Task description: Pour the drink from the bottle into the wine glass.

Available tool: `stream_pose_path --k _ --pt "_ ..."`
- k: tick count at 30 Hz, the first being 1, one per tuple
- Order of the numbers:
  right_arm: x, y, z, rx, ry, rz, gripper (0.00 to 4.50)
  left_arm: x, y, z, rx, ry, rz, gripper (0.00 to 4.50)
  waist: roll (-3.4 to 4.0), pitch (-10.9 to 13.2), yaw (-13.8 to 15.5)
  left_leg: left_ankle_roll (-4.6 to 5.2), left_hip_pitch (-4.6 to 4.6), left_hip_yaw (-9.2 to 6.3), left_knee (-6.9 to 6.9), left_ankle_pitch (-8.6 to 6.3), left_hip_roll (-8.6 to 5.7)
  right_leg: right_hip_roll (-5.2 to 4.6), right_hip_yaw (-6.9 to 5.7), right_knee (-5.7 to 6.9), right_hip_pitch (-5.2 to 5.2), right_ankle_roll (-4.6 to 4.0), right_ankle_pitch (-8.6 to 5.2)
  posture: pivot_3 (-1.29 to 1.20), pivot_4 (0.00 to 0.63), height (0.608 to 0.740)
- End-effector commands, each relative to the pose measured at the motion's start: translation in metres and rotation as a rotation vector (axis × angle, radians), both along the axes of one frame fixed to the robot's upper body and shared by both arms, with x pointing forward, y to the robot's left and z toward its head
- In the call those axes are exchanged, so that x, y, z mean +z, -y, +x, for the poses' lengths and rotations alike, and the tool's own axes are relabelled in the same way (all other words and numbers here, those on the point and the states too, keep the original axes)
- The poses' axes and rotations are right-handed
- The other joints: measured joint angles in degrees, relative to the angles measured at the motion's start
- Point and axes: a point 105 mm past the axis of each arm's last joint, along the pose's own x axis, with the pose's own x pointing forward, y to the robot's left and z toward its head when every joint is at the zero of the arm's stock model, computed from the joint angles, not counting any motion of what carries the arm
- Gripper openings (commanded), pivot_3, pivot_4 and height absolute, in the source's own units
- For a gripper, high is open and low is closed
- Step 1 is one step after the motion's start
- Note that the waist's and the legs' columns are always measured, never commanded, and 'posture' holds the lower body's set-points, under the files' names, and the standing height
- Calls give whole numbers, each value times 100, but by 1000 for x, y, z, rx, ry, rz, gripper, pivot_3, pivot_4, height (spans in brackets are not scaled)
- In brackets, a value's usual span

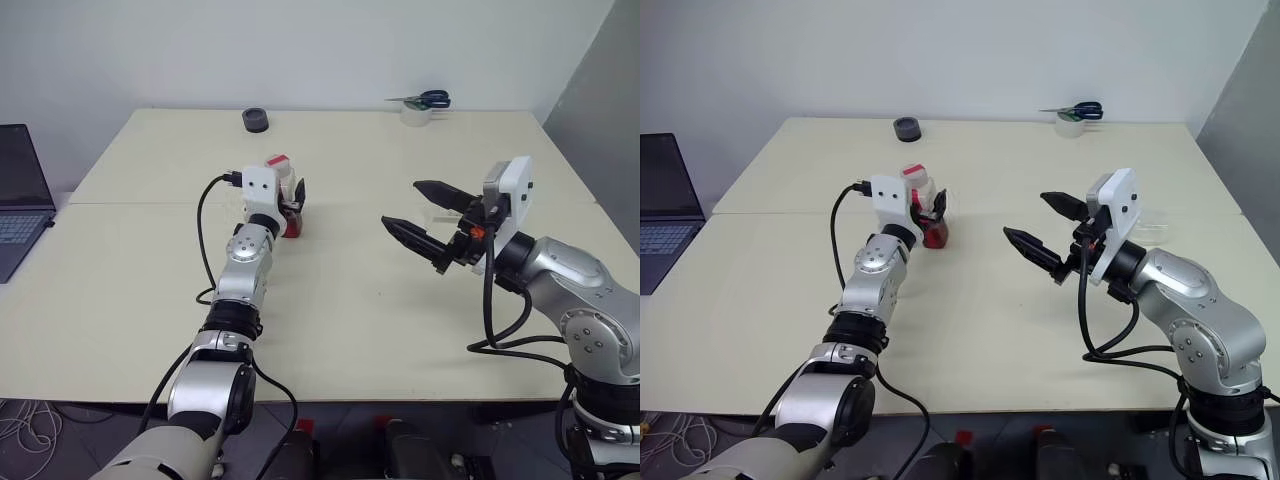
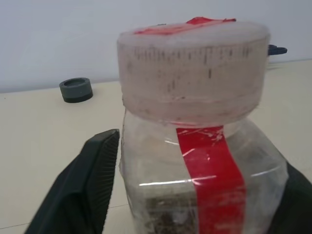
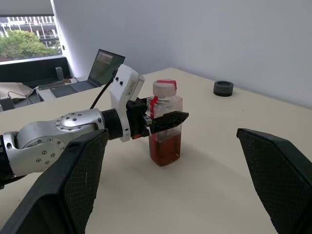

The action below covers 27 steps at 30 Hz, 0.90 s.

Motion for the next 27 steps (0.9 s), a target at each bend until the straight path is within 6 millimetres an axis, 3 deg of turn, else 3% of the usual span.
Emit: stream_pose_path --k 1,4,20,27 --pt "12 1 -5 10 58 4 4500 22 0 -1 -4 81 -13 2372 0 0 0 0 0 0 0 0 0 0 0 0 0 0 0 0 150 740" --pt "13 1 -5 12 58 1 4500 22 0 -1 -5 82 -13 1771 0 0 -2 0 0 0 0 0 0 0 0 0 -1 0 0 0 150 740" --pt "14 -1 -1 10 63 2 4500 30 -6 -1 -4 81 17 1751 0 0 -7 0 0 1 0 0 0 0 0 1 -1 0 0 0 150 740" --pt "26 -2 13 -69 123 -45 4500 50 17 -9 -171 101 46 1751 0 0 -11 0 -3 0 2 0 -1 0 0 2 -4 0 0 0 150 740"
